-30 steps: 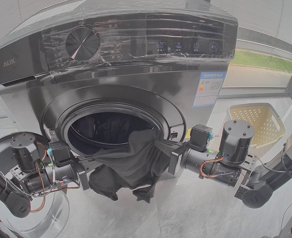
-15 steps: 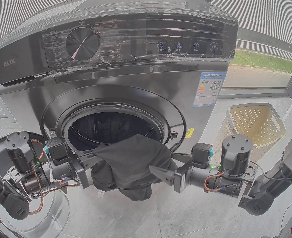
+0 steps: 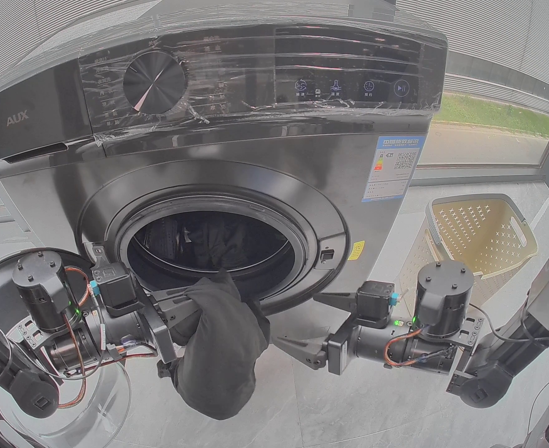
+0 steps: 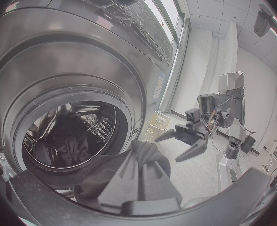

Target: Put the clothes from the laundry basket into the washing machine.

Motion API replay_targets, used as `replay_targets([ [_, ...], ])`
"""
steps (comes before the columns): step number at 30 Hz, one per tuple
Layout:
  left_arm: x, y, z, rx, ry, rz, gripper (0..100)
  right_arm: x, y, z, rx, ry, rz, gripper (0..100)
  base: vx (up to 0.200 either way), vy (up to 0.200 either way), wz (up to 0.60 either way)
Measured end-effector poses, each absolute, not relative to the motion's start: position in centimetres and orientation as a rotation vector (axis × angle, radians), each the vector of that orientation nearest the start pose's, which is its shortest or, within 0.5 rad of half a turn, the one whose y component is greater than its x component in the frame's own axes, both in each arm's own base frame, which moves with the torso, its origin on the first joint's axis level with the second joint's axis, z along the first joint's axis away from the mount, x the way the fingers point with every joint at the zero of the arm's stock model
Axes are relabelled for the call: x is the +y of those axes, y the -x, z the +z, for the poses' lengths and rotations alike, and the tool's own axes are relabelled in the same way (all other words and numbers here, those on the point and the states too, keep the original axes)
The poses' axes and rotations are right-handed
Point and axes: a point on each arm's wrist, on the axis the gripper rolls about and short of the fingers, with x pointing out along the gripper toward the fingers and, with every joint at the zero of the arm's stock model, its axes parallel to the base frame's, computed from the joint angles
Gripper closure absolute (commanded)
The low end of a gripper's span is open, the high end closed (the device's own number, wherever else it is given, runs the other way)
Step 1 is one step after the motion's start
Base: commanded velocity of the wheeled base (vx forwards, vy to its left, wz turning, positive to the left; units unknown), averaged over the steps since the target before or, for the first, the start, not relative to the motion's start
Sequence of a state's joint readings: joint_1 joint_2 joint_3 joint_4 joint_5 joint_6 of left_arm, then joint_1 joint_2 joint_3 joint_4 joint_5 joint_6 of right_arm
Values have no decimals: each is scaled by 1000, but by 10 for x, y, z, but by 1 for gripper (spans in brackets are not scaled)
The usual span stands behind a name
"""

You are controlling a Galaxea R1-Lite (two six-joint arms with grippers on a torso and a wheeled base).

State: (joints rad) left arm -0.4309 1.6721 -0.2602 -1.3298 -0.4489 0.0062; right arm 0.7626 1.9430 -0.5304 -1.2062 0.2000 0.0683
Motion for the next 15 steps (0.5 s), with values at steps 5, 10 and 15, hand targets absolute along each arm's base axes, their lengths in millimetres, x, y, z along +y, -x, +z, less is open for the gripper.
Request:
replay_targets([
  [5, -109, -207, 126, 95, -10, -890, 100, 237, -227, 109, 161, -29, 996, 0, 0, 0, 0],
  [10, -110, -209, 122, 112, -14, -867, 100, 252, -227, 109, 131, -42, 1029, 0, 0, 0, 0],
  [15, -113, -213, 119, 124, -22, -808, 100, 261, -222, 105, 130, -41, 1058, 0, 0, 0, 0],
])
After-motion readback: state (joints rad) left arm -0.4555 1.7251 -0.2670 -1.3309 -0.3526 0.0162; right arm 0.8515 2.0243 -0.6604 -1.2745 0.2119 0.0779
